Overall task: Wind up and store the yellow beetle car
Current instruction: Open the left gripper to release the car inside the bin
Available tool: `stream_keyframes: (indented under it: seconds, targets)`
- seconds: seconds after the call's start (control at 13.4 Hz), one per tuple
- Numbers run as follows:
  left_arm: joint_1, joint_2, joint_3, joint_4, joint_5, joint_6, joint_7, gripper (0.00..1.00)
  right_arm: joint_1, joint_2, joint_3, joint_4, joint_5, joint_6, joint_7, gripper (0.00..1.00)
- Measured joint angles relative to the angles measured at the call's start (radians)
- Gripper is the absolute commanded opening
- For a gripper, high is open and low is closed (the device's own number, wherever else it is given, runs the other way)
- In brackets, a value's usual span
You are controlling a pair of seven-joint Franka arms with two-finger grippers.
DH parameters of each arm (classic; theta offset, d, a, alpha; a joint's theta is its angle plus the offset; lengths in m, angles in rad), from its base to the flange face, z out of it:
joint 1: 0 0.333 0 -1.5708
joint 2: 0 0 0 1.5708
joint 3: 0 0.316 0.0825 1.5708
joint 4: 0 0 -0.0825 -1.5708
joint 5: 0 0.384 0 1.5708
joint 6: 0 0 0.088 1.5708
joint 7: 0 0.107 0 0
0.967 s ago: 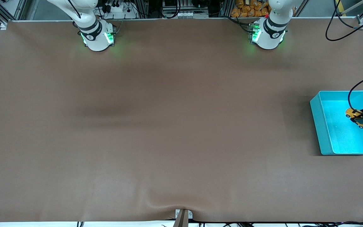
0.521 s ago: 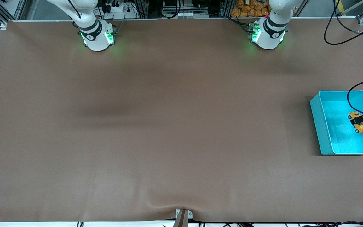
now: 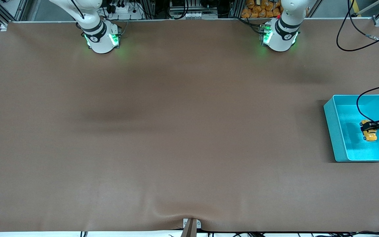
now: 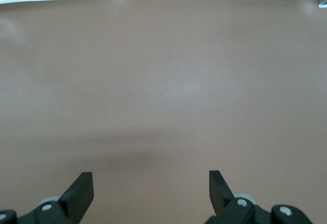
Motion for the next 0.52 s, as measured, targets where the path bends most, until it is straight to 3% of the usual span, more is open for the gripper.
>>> stream_keyframes:
  seconds: [0.52]
  targets:
    - [-0.001, 0.041, -0.002, -0.043, 0.002, 0.079, -0.006, 0.00, 0.000, 0.000, 0.000, 0.001, 0.000, 0.000, 0.000, 1.00]
